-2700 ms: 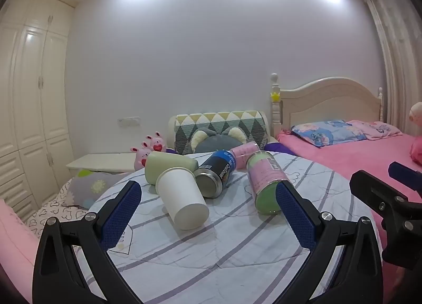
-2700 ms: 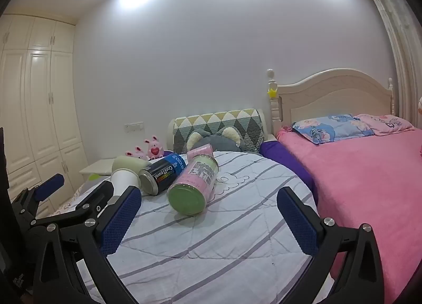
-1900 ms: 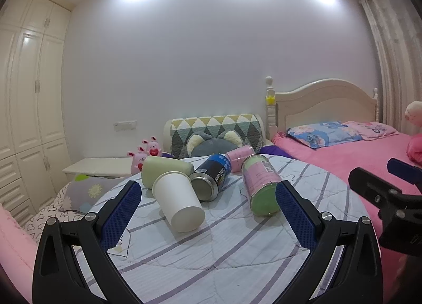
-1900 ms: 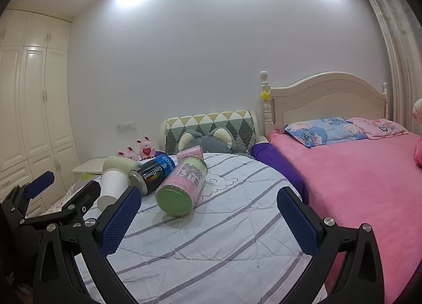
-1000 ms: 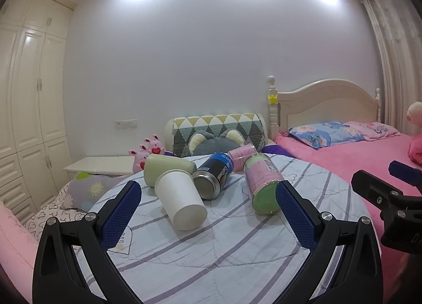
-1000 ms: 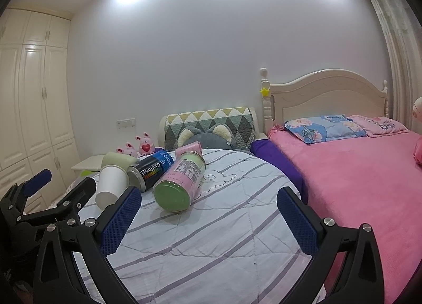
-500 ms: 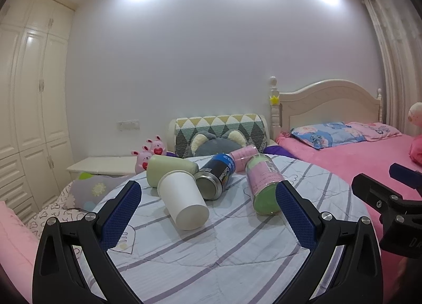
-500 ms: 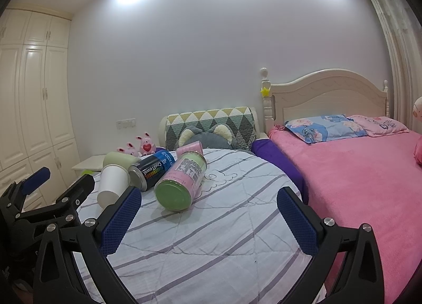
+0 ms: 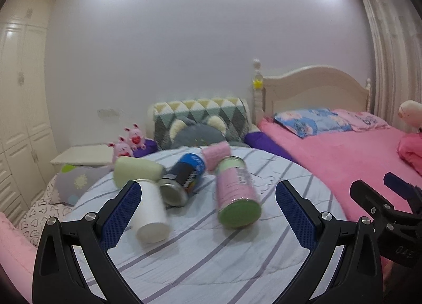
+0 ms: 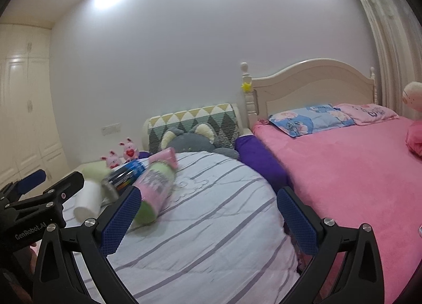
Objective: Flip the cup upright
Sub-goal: 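Reach the left gripper to the lying pink-labelled canister and close on it, then lift the pink-labelled canister off the bed with the left gripper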
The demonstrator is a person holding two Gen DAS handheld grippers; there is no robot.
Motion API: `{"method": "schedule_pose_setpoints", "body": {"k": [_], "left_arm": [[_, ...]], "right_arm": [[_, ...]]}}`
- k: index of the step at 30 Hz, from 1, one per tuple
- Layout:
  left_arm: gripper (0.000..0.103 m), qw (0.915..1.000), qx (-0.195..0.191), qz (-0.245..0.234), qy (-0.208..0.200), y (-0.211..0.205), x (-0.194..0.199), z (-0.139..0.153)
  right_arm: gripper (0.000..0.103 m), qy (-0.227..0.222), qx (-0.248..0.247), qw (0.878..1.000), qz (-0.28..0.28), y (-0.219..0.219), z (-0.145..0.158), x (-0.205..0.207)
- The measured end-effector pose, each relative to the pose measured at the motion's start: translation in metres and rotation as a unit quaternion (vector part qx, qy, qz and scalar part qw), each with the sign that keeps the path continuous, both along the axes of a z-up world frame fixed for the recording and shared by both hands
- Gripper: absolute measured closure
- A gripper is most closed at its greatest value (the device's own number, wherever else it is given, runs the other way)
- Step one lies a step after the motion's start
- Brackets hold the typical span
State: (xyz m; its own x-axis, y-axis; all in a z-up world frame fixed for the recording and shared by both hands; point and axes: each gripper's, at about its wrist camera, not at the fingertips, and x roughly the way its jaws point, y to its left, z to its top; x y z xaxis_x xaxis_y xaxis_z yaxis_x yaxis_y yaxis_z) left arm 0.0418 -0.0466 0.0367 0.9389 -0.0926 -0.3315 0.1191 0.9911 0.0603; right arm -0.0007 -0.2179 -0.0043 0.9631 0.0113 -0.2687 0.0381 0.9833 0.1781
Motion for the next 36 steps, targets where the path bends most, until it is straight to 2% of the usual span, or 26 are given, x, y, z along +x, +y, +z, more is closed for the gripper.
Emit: {"method": "schedule_pose_setpoints", "body": {"k": [6, 10, 13, 19, 27, 28, 30, 31, 36], "left_arm": [[0.0, 0.997, -0.007, -0.017, 0.075, -0.031, 0.048, 0.005], [0.0, 0.992, -0.009, -0.026, 0.123, -0.048, 0.082, 0.003], [0.0, 0.9857, -0.007, -0.023, 0.167, -0.057, 0.108, -0.003], [0.0, 0.9742, -0.001, -0.004, 0.225, -0.067, 0.148, -0.023], [0.0, 0.9547, 0.038, 0.032, 0.294, -0.078, 0.188, -0.056], [0.001, 0.9532, 0.038, 0.035, 0.298, -0.077, 0.191, -0.058], [0.024, 0.9463, 0.038, 0.046, 0.318, -0.074, 0.198, -0.067], [0.031, 0.9434, 0.04, 0.052, 0.325, -0.073, 0.202, -0.07], [0.031, 0.9449, 0.02, 0.048, 0.323, -0.066, 0.2, -0.068]], "right_arm": [[0.0, 0.013, 0.023, 1.0, -0.005, -0.035, 0.003, 0.031], [0.0, 0.02, 0.015, 1.0, -0.007, -0.054, 0.002, 0.053], [0.0, 0.026, 0.022, 0.999, -0.006, -0.072, -0.001, 0.068], [0.0, 0.047, 0.025, 0.999, 0.009, -0.095, -0.012, 0.103], [0.0, 0.082, 0.054, 0.993, 0.063, -0.095, -0.036, 0.142], [0.0, 0.085, 0.055, 0.992, 0.07, -0.093, -0.038, 0.145], [0.0, 0.091, 0.056, 0.991, 0.085, -0.088, -0.043, 0.15], [0.0, 0.093, 0.055, 0.99, 0.089, -0.086, -0.045, 0.152], [0.0, 0.106, 0.066, 0.986, 0.108, -0.08, -0.052, 0.157]]}}
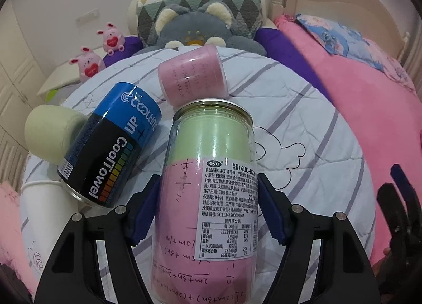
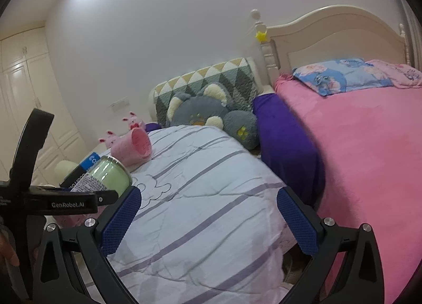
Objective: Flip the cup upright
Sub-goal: 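Lift the pink-labelled canister off the bed with the left gripper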
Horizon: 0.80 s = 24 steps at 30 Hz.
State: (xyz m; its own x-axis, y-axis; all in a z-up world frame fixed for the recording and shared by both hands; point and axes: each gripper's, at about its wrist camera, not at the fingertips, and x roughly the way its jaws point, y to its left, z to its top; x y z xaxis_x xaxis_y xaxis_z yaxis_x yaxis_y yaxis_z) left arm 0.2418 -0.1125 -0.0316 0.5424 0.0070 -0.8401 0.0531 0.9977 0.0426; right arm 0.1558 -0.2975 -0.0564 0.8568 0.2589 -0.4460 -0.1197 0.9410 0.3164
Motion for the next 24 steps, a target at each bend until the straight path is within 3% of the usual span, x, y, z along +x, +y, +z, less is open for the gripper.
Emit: {"method": "schedule_pose_setpoints", "body": {"k": [10, 24], "left_arm": [[0.031, 0.9997, 0.004, -0.022, -0.001, -0.004, -0.015, 0.011], [0.031, 0.9988, -0.015, -0.022, -0.04, 0.028, -0.077, 0.056]], "right_arm": [[0.0, -0.001, 0.004, 1.0, 0.002, 0.003, 0.009, -0.008], [0.0, -0.029, -0.005, 1.0, 0.003, 0.029, 0.039, -0.055]]}}
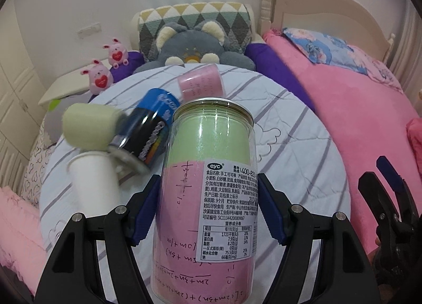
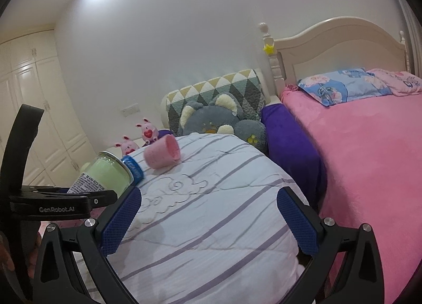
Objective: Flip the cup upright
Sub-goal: 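Lift the pink-labelled canister off the bed with the left gripper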
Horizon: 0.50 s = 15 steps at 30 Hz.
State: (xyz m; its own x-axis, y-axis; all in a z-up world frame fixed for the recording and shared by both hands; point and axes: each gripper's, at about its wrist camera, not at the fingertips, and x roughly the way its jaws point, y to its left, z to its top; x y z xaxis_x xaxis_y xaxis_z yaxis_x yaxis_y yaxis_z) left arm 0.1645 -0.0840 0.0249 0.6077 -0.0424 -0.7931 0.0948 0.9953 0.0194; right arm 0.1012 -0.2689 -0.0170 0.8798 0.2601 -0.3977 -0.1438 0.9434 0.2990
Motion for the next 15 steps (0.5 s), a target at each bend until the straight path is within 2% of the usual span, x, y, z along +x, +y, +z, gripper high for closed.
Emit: {"method": "schedule_pose_setpoints", "body": {"k": [7, 15], "left_arm": [[0.031, 1.0, -0.009, -0.001, -0.003, 0.023, -0.045, 0.002], [0.031, 0.999, -0.038, -0.021, 0.006, 0.046, -0.082, -0.018]], "right_arm": [[0.0, -0.016, -0.008, 1.0, 0.003, 0.024, 0.012, -0.035], [0.0, -0.007, -0.043, 0.999, -0.016, 0.056, 0.009, -0.068]]}}
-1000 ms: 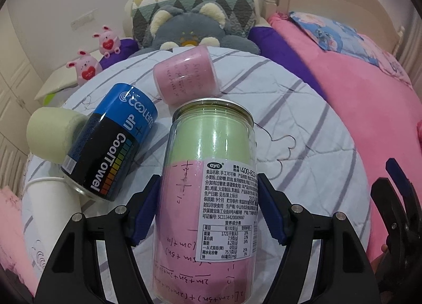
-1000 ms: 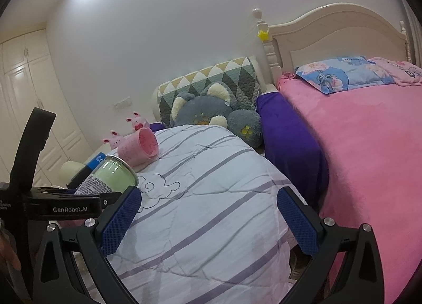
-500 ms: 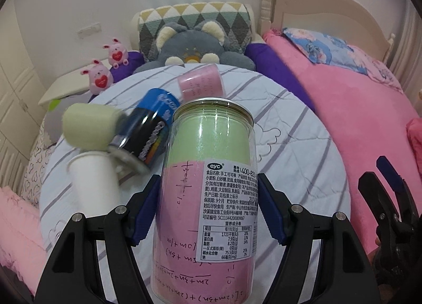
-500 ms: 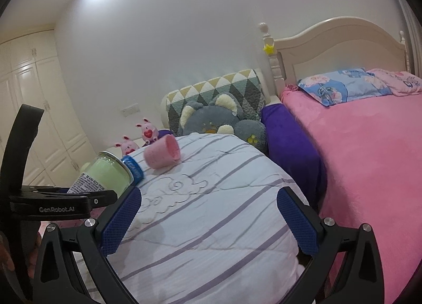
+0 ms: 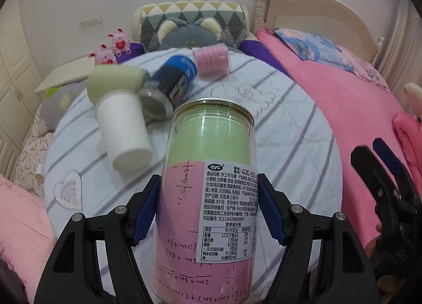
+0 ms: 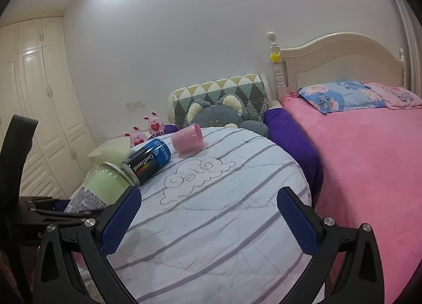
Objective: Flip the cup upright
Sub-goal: 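Lift the pink-labelled canister off the bed with the left gripper, then lower the canister toward the right gripper and open the left gripper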
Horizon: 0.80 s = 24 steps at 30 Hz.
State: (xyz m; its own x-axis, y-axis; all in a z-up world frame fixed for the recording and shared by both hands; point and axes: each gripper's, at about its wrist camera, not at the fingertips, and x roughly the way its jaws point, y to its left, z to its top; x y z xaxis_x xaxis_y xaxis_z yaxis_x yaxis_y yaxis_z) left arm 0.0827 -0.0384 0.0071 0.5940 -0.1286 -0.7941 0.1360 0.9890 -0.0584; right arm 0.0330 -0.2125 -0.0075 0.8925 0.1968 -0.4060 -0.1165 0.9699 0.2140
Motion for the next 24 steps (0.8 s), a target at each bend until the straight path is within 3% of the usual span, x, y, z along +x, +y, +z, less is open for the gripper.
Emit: {"method": "schedule_pose_setpoints", "body": {"k": [7, 8, 10, 14, 24], "left_arm": [[0.029, 0.9998, 0.004, -0.011, 0.016, 0.006, -0.008, -0.024], [0.018, 0.9996, 0.009, -0.014, 0.022, 0.004, -0.006, -0.028], [0.006, 0.9994, 0.021, -0.016, 0.021, 0.003, -0.006, -0.032], [0.005, 0.9991, 0.036, -0.022, -0.005, 0.001, -0.01, -0.026], [0.005, 0.9996, 0.019, -0.02, -0.011, 0.014, -0.013, -0.019]], "right_arm": [[0.0, 0.01, -0.004, 0.999, -0.038, 0.012, -0.007, -0.01], [0.0, 0.011, -0.006, 0.999, -0.042, 0.013, -0.008, -0.01], [0.0, 0.016, -0.005, 0.999, -0.047, 0.016, -0.01, -0.01], [0.0, 0.026, -0.006, 0.998, -0.048, 0.018, -0.014, -0.009], [0.0, 0.024, -0.01, 0.998, -0.06, 0.021, -0.008, -0.019]]}}
